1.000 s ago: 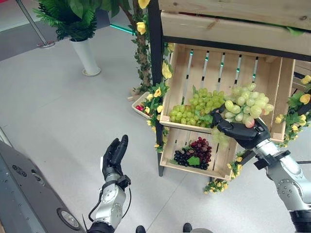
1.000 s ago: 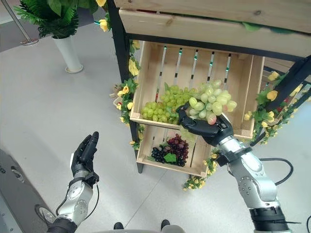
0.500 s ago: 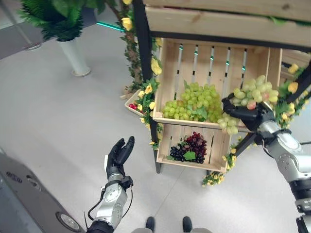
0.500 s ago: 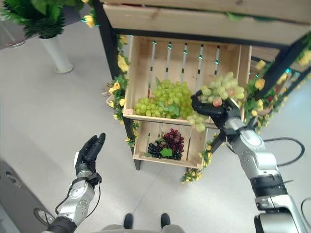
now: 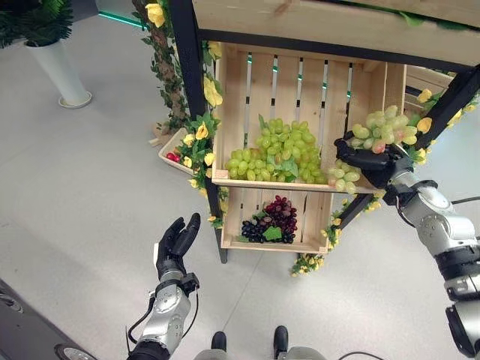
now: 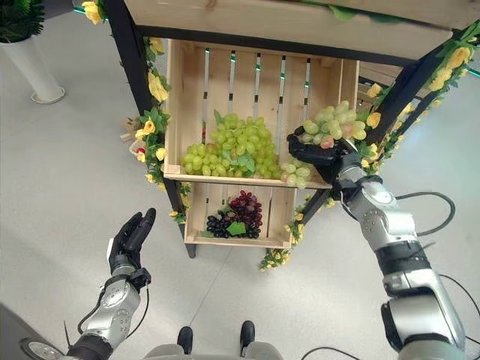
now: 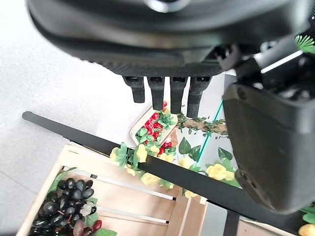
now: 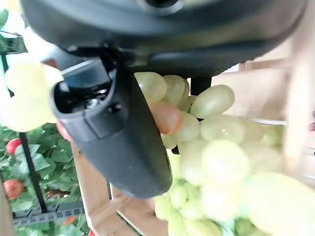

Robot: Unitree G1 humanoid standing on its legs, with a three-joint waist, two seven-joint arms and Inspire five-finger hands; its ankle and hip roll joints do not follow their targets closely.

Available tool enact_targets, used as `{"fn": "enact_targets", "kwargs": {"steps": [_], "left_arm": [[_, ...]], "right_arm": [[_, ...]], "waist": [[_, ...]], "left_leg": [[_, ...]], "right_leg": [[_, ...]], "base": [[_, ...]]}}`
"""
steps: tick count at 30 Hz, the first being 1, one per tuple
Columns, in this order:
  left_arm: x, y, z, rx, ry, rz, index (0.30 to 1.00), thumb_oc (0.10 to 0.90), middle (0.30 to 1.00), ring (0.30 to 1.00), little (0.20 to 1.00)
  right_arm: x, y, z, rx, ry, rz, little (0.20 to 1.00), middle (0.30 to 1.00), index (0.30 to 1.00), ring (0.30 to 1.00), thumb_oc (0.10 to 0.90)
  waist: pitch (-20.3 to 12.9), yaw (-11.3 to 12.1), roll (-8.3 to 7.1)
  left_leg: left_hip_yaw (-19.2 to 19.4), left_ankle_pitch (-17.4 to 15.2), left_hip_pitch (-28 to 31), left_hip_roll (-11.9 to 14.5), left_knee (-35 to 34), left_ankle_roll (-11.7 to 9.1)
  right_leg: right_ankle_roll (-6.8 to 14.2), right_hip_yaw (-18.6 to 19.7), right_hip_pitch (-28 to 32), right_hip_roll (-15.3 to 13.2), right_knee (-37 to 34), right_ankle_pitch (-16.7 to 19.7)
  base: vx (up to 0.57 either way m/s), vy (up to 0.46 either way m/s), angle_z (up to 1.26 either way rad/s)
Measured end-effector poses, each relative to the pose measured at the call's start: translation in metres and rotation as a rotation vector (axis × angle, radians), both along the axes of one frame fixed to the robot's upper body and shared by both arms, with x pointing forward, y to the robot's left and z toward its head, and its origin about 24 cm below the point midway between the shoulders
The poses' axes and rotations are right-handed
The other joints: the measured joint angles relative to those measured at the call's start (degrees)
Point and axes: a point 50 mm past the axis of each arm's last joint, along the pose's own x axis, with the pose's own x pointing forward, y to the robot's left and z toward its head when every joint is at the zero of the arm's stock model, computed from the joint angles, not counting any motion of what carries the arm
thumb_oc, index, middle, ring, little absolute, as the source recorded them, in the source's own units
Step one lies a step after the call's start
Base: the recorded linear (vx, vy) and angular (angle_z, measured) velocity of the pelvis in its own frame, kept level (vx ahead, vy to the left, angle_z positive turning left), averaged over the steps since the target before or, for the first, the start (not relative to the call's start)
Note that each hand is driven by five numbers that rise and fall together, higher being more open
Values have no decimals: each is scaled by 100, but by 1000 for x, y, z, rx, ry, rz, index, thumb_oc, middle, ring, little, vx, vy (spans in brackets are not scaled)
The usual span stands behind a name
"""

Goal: Pick up the fruits from the basket on one side to the basket on the other side

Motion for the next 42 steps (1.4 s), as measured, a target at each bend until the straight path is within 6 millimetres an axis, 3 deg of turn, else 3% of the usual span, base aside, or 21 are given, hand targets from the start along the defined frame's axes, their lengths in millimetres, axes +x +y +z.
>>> {"fn": "enact_targets", "kwargs": {"steps": [5, 12, 17, 26, 27, 28, 29, 36, 42], "left_arm": [[-1, -4, -2, 2, 5, -28, 900, 800, 900, 900, 900], [-3, -18, -5, 16, 9, -121, 900, 800, 900, 900, 900], [-5, -23, -7, 15, 13, -150, 900, 800, 900, 900, 900], [-29, -28, -33, -12, 125, -193, 900, 800, 900, 900, 900], [-31, -27, -34, -14, 132, -192, 900, 800, 900, 900, 900], [-33, -27, -36, -15, 137, -194, 900, 800, 900, 900, 900], [-35, -27, -37, -17, 143, -197, 900, 800, 900, 900, 900], [-36, -26, -38, -16, 146, -203, 900, 800, 900, 900, 900], [-36, -28, -38, -10, 149, -217, 900, 800, 900, 900, 900]], "right_arm": [[9, -11, 3, -40, 81, -29, 300, 300, 300, 300, 400], [20, -13, 6, -147, 166, -60, 300, 300, 300, 300, 400], [24, -23, 11, -173, 195, -116, 300, 300, 300, 300, 400], [18, -49, -7, -307, 338, -230, 300, 300, 300, 300, 400], [18, -50, -7, -333, 348, -232, 448, 448, 448, 448, 499], [18, -52, -6, -344, 354, -234, 836, 836, 836, 836, 758], [18, -53, -5, -381, 361, -240, 900, 900, 900, 900, 800], [21, -54, 5, -663, 423, -191, 900, 900, 900, 900, 800], [30, -41, 16, -1057, 435, -58, 900, 900, 900, 900, 800]], "waist": [[-7, 93, 12], [-24, 348, 194], [-26, 499, 217], [-78, 610, 305], [-78, 612, 305], [-79, 615, 306], [-80, 628, 306], [-116, 650, 286], [-209, 649, 203]], "left_leg": [[-174, 7, -16, 0, -28, -23], [-336, 18, 10, -46, 1, -32], [-356, 23, 36, -41, 1, -40], [-487, 35, 29, -43, 2, -56], [-488, 36, 26, -43, 1, -58], [-492, 38, 23, -43, 1, -60], [-496, 42, 20, -43, 1, -66], [-574, 72, -19, -48, 2, -72], [-570, 72, -26, -48, 2, -71]], "right_leg": [[-34, -152, 68, 0, 1, -30], [-27, -301, 167, -9, 1, -66], [-34, -325, 204, -11, 1, -70], [-32, -457, 258, -23, 1, -96], [-32, -461, 258, -23, 1, -96], [-32, -468, 258, -23, 1, -96], [-32, -479, 259, -25, 1, -95], [-32, -577, 259, -42, 1, -95], [-32, -571, 245, -43, 1, -96]], "base": [[48, -6, 16], [47, 28, 13], [46, 20, 2], [42, -11, 7], [0, 0, 0], [4, -11, 3], [3, -20, 5], [-2, -19, 6], [0, 0, 0]]}}
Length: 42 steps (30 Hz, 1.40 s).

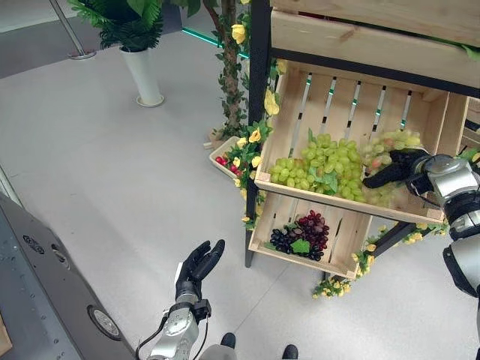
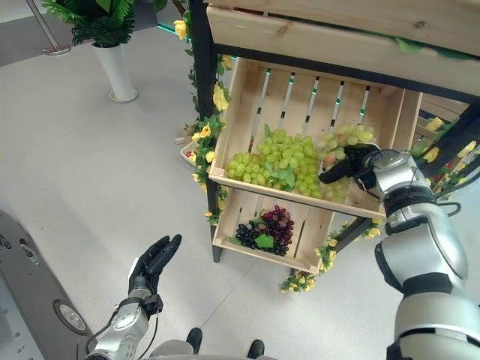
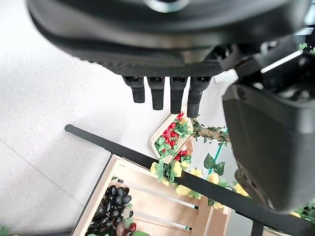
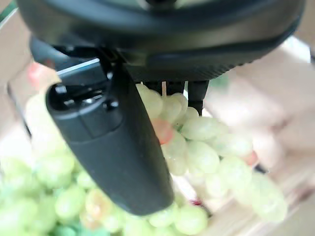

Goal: Pick up the fruits from the basket on one side to the basket on the other side

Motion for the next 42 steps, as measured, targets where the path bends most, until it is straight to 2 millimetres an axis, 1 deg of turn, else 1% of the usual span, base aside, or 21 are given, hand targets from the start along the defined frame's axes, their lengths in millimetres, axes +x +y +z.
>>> {"fn": "enact_targets", "kwargs": {"steps": [1, 2, 5, 6, 8, 12, 21, 28, 31, 34, 36, 38, 42], "left_arm": [[0, -1, 0, 2, 1, -7, 900, 800, 900, 900, 900], [-1, -2, -1, 6, 4, -18, 900, 800, 900, 900, 900], [-1, -3, -1, 7, 8, -25, 900, 800, 900, 900, 900], [-1, -3, -1, 7, 7, -25, 900, 800, 900, 900, 900], [-1, -2, -1, 9, 7, -25, 900, 800, 900, 900, 900], [-1, -2, 0, 9, 5, -25, 900, 800, 900, 900, 900], [0, -1, 1, 12, 0, -18, 900, 800, 900, 900, 900], [0, 0, 1, 17, 0, -18, 900, 800, 900, 900, 900], [1, -1, 3, 14, -5, -22, 900, 800, 900, 900, 900], [3, -3, 5, 7, -8, -30, 900, 800, 900, 900, 900], [4, -4, 6, 4, -12, -34, 900, 800, 900, 900, 900], [4, -4, 6, 4, -10, -36, 900, 800, 900, 900, 900], [5, -4, 6, 6, -1, -42, 900, 800, 900, 900, 900]], "right_arm": [[0, 1, 1, -34, 3, 14, 900, 900, 900, 900, 800], [3, 5, 4, -127, 14, 60, 900, 900, 900, 900, 800], [7, 14, 11, -282, 21, 141, 900, 900, 900, 900, 800], [8, 15, 12, -299, 19, 150, 900, 900, 900, 900, 800], [10, 22, 16, -395, 25, 199, 900, 900, 900, 900, 800], [10, 26, 18, -466, 29, 232, 900, 900, 900, 900, 800], [9, 24, 19, -458, 41, 195, 900, 900, 900, 900, 800], [11, 35, 26, -429, -12, 224, 900, 900, 900, 900, 800], [11, 44, 34, -443, -47, 254, 900, 900, 900, 900, 800], [10, 45, 41, -462, -68, 264, 900, 900, 900, 900, 800], [9, 50, 46, -519, -81, 283, 900, 900, 900, 900, 800], [8, 55, 52, -569, -105, 309, 900, 900, 900, 900, 800], [3, 72, 68, -643, -207, 379, 900, 900, 900, 900, 800]], "waist": [[-5, 3, -8], [-11, 3, -18], [-15, -9, -24], [-21, -13, -29], [-35, -16, -40], [-43, -23, -47], [-55, -26, -61], [-61, -145, -70], [-61, -191, -70], [-62, -195, -71], [-62, -205, -71], [-64, -284, -75], [-69, -374, -83]], "left_leg": [[-1, 0, -1, 0, 0, 0], [12, -1, -2, 0, 0, 0], [40, -2, -5, 0, 0, 0], [46, -2, -7, 2, 0, 0], [68, -3, -22, 4, 0, 1], [90, -6, -26, 3, 0, 7], [90, -6, -38, 5, 0, 7], [106, -8, -53, 6, 0, 9], [159, -12, -52, 15, -1, 15], [189, -16, -50, 19, 0, 18], [213, -19, -55, 19, -1, 22], [219, -21, -54, 14, 0, 25], [282, -32, -49, 9, -1, 38]], "right_leg": [[0, 0, 0, -1, 0, 0], [1, 5, -9, -5, 0, -1], [2, 25, -25, -7, 0, 0], [2, 30, -30, -6, 0, 0], [1, 52, -55, -2, 0, 1], [1, 83, -73, 0, 0, 2], [1, 104, -85, 3, 0, 2], [1, 122, -108, 4, 0, 2], [1, 153, -132, 13, 0, 4], [1, 179, -142, 18, 1, 4], [3, 198, -159, 23, 1, 7], [6, 209, -162, 29, 1, 8], [15, 287, -189, 28, 1, 16]], "base": [[0, 0, 0], [-13, 6, -3], [-14, 11, -4], [-13, 16, -4], [-11, 17, -5], [-14, 13, -3], [0, 0, 0], [-1, 1, -1], [-4, 3, -8], [-10, -5, -5], [-7, -6, -5], [0, 0, 0], [-8, 4, -7]]}}
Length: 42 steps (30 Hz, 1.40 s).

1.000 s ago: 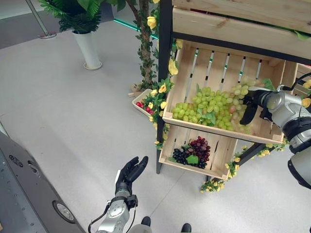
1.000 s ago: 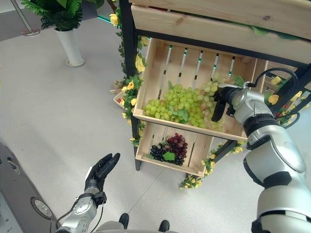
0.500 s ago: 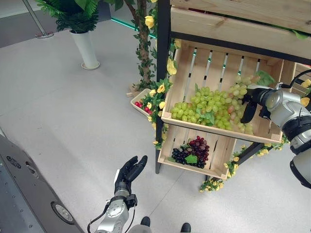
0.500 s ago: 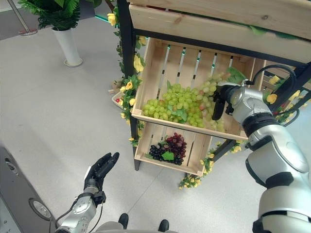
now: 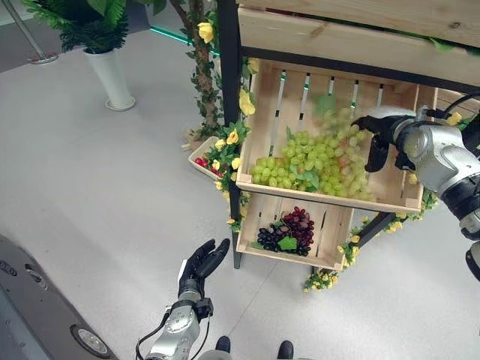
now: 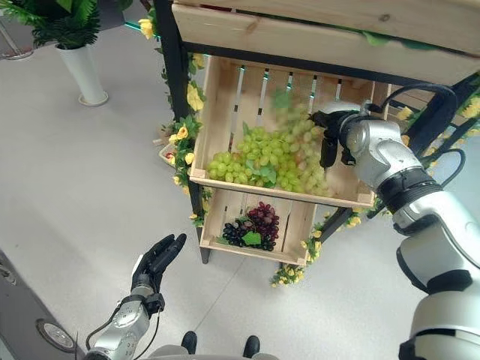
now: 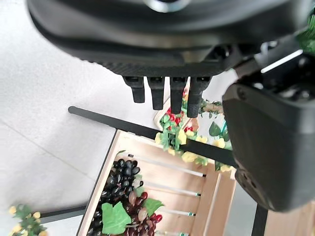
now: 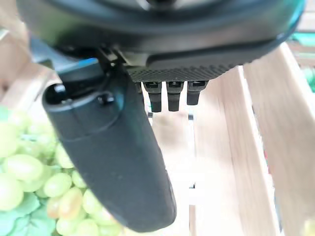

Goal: Pick up the fruits from the basket on one side to the basket on the other side

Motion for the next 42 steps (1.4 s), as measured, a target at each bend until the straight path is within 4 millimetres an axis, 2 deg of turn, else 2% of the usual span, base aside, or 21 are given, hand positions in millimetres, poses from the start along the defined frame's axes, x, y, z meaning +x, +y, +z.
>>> {"fn": "enact_targets", "kwargs": {"steps": [3, 10, 16, 21, 24, 29, 34, 38, 42], "left_arm": [[1, -1, 2, -4, -10, -4, 900, 800, 900, 900, 900], [2, -2, 2, -5, -10, -4, 900, 800, 900, 900, 900], [3, -3, 4, -9, -6, -11, 900, 800, 900, 900, 900], [3, -4, 5, -4, -9, -15, 900, 800, 900, 900, 900], [4, -4, 5, -6, -5, -12, 900, 800, 900, 900, 900], [3, -3, 4, -10, -4, 4, 900, 800, 900, 900, 900], [1, -3, 3, -25, 2, 38, 900, 800, 900, 900, 900], [-8, -3, -3, -34, 27, 54, 900, 800, 900, 900, 900], [-20, -6, -10, -53, 62, 81, 900, 800, 900, 900, 900]], "right_arm": [[-3, 8, 8, -12, -70, 40, 900, 900, 900, 900, 800], [-8, 23, 10, -19, -93, 105, 900, 900, 900, 900, 800], [-14, 22, -4, -7, -75, 115, 900, 900, 900, 900, 800], [-25, 24, -19, 81, -131, 154, 900, 900, 900, 900, 800], [-32, 22, -26, 183, -183, 160, 900, 900, 900, 900, 800], [-50, 13, -46, 505, -308, 123, 900, 900, 900, 900, 800], [-72, 16, -98, 784, -388, 45, 900, 900, 900, 900, 800], [-90, 20, -108, 917, -500, 50, 900, 900, 900, 900, 800], [-112, 29, -112, 1162, -560, 111, 900, 900, 900, 900, 800]], "waist": [[-2, -74, -3], [-6, -129, -10], [-27, -143, -43], [-27, -272, -43], [-27, -339, -43], [-29, -422, -37], [-33, -497, 21], [-34, -593, 121], [-33, -683, 247]], "left_leg": [[28, -4, 5, -6, 0, 6], [138, -33, 45, 5, 0, 27], [171, -50, 44, 0, -1, 36], [212, -67, 43, 1, -1, 44], [270, -80, 44, 3, -1, 49], [325, -98, 42, 2, -5, 53], [386, -119, 54, 3, -38, 62], [397, -138, 53, 1, -39, 76], [443, -156, 76, 14, -39, 61]], "right_leg": [[5, 34, -8, -2, 0, 3], [16, 158, -20, -4, 1, 12], [19, 186, -36, -9, 1, 12], [22, 208, -55, -10, 10, 13], [29, 251, -77, -6, 23, 20], [33, 336, -106, -2, 24, 22], [38, 358, -117, -5, 23, 25], [40, 367, -123, -16, 0, 22], [38, 461, -126, -10, 0, 20]], "base": [[-11, 13, -4], [1, 8, -8], [-1, 2, -2], [1, 5, -4], [4, 16, -10], [8, 19, -6], [8, 6, -5], [4, 3, -1], [20, 2, -6]]}}
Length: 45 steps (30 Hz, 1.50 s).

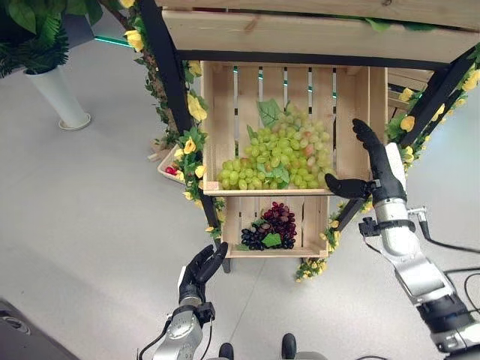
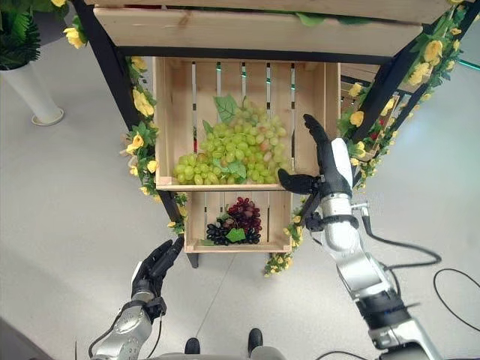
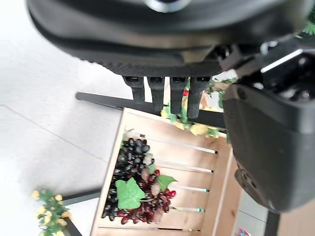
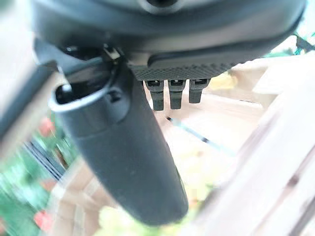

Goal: Pick up the fruits from the basket on one side to the basket on the other side

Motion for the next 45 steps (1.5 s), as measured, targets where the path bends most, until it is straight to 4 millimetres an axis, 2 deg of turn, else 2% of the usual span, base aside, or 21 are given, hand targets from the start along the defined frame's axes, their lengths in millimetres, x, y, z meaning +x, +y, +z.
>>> {"fn": "enact_targets", "kwargs": {"steps": [1, 3, 5, 8, 12, 15, 19, 21, 24, 26, 28, 29, 32, 39, 43, 45], "left_arm": [[-3, -2, -2, 4, 6, -3, 900, 800, 900, 900, 900], [-4, -5, -3, 1, 11, -4, 900, 800, 900, 900, 900], [-4, -9, -3, -11, 8, -3, 900, 800, 900, 900, 900], [-4, -14, -3, -26, -1, 9, 900, 800, 900, 900, 900], [-6, -15, -6, -19, 11, 21, 900, 800, 900, 900, 900], [-7, -14, -6, -14, 12, 32, 900, 800, 900, 900, 900], [-9, -12, -9, -5, 25, 38, 900, 800, 900, 900, 900], [-9, -12, -9, -4, 28, 39, 900, 800, 900, 900, 900], [-10, -11, -11, 0, 34, 36, 900, 800, 900, 900, 900], [-13, -10, -14, 7, 52, 34, 900, 800, 900, 900, 900], [-19, -6, -21, 24, 94, 40, 900, 800, 900, 900, 900], [-23, -4, -26, 34, 120, 43, 900, 800, 900, 900, 900], [-34, 3, -36, 60, 186, 58, 900, 800, 900, 900, 900], [-65, 24, -53, 112, 314, 129, 900, 800, 900, 900, 900], [-74, 29, -59, 144, 358, 120, 900, 800, 900, 900, 900], [-79, 32, -62, 163, 383, 112, 900, 800, 900, 900, 900]], "right_arm": [[-7, 5, -1, 127, -30, 46, 900, 900, 900, 900, 800], [-11, 11, -3, 251, -44, 112, 900, 900, 900, 900, 800], [-19, 19, -9, 489, -50, 262, 900, 900, 900, 900, 800], [-26, 29, -12, 635, -60, 419, 900, 900, 900, 900, 800], [-33, 49, -11, 763, -85, 632, 900, 900, 900, 900, 800], [-36, 58, -10, 799, -84, 751, 900, 900, 900, 900, 800], [-39, 71, -12, 949, -82, 904, 900, 900, 900, 900, 800], [-40, 79, -16, 1013, -36, 977, 900, 900, 900, 900, 800], [-43, 94, -25, 997, 94, 1094, 900, 900, 900, 900, 800], [-48, 106, -37, 969, 223, 1169, 900, 900, 900, 900, 800], [-54, 116, -63, 959, 420, 1222, 900, 900, 900, 900, 800], [-58, 117, -81, 968, 525, 1206, 900, 900, 900, 900, 800], [-66, 113, -118, 960, 729, 1122, 900, 900, 900, 900, 800], [-95, 106, -156, 1018, 902, 1088, 900, 900, 900, 900, 800], [-103, 111, -175, 1095, 972, 1061, 900, 900, 900, 900, 800], [-110, 114, -192, 1151, 1024, 994, 900, 900, 900, 900, 800]], "waist": [[1, -3, 50], [-5, -43, 86], [-24, -50, 119], [-36, -46, 146], [-68, -38, 187], [-84, -18, 191], [-101, 27, 190], [-102, 52, 189], [-110, 96, 181], [-167, 129, 145], [-267, 210, 59], [-309, 276, 13], [-355, 374, -53], [-361, 435, -54], [-364, 489, -22], [-369, 493, 0]], "left_leg": [[7, -2, 4, 3, 0, 0], [15, -2, 10, 5, -1, -1], [24, -20, 18, 19, -1, 14], [21, -21, 15, 24, -1, 14], [13, -20, 9, 24, -1, 13], [4, -5, 5, 24, -1, -10], [-10, 0, 2, 23, 0, -17], [-26, 4, 1, 23, 0, -22], [-85, 11, -20, 25, 0, -31], [-161, 19, -13, 30, 0, -42], [-228, 21, -48, 41, 0, -46], [-272, 7, -57, 41, 0, -26], [-350, 13, -90, 26, 0, -33], [-651, 37, -107, 27, 0, -53], [-698, 37, -91, 27, 0, -54], [-770, 36, -84, 12, 0, -54]], "right_leg": [[-2, 6, 1, 2, 0, -2], [-3, 17, 1, 5, 0, -2], [-5, 26, 4, 18, 0, -7], [-24, 25, 4, 22, 0, -24], [-25, 20, 1, 22, 0, -23], [-20, 12, 3, 21, 1, -13], [-17, -2, 9, 21, 1, -10], [-17, -24, 17, 20, 2, -10], [-23, -135, 53, 16, 2, -17], [-34, -178, 66, 18, 2, -28], [-43, -276, 89, 23, 2, -41], [-43, -310, 102, 22, 2, -50], [-54, -354, 109, 4, 1, -103], [-61, -637, 242, 0, -1, -179], [-37, -741, 287, -5, -1, -200], [-47, -789, 325, -22, -1, -227]], "base": [[18, -5, -6], [18, -10, -4], [10, -7, -2], [0, 0, 0], [-1, -28, 1], [-7, -11, 1], [0, 0, 0], [-4, -22, 4], [-1, -30, 11], [-1, -35, 18], [10, -40, 16], [13, -35, 17], [11, -31, 16], [17, -17, 21], [29, 42, 10], [31, 81, 14]]}}
